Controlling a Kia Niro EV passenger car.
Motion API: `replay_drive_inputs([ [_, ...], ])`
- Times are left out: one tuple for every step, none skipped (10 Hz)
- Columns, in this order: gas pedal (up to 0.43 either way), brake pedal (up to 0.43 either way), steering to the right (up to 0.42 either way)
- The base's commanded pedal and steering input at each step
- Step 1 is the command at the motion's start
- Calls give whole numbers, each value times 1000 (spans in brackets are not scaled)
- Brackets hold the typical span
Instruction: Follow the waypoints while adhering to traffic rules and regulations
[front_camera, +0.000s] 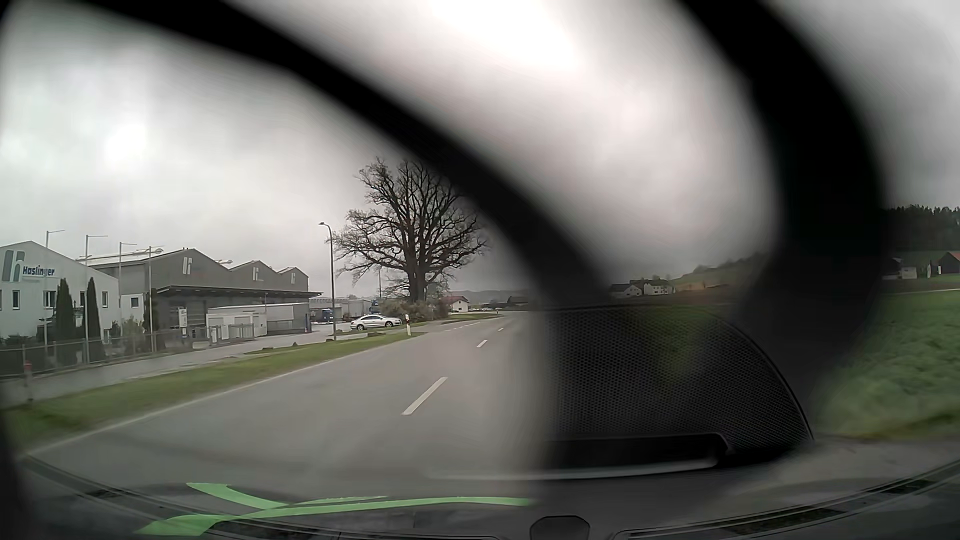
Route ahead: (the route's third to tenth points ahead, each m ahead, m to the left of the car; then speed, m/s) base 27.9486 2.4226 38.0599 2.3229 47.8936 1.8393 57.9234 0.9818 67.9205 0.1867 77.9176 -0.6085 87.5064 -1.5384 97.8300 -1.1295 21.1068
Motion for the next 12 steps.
replay_drive_inputs([
  [118, 0, 8],
  [118, 0, 8],
  [130, 0, 8],
  [138, 0, 8],
  [138, 0, 6],
  [150, 0, 5],
  [157, 0, 5],
  [157, 0, 5],
  [169, 0, 5],
  [169, 0, 5],
  [169, 0, 4],
  [177, 0, 1],
])
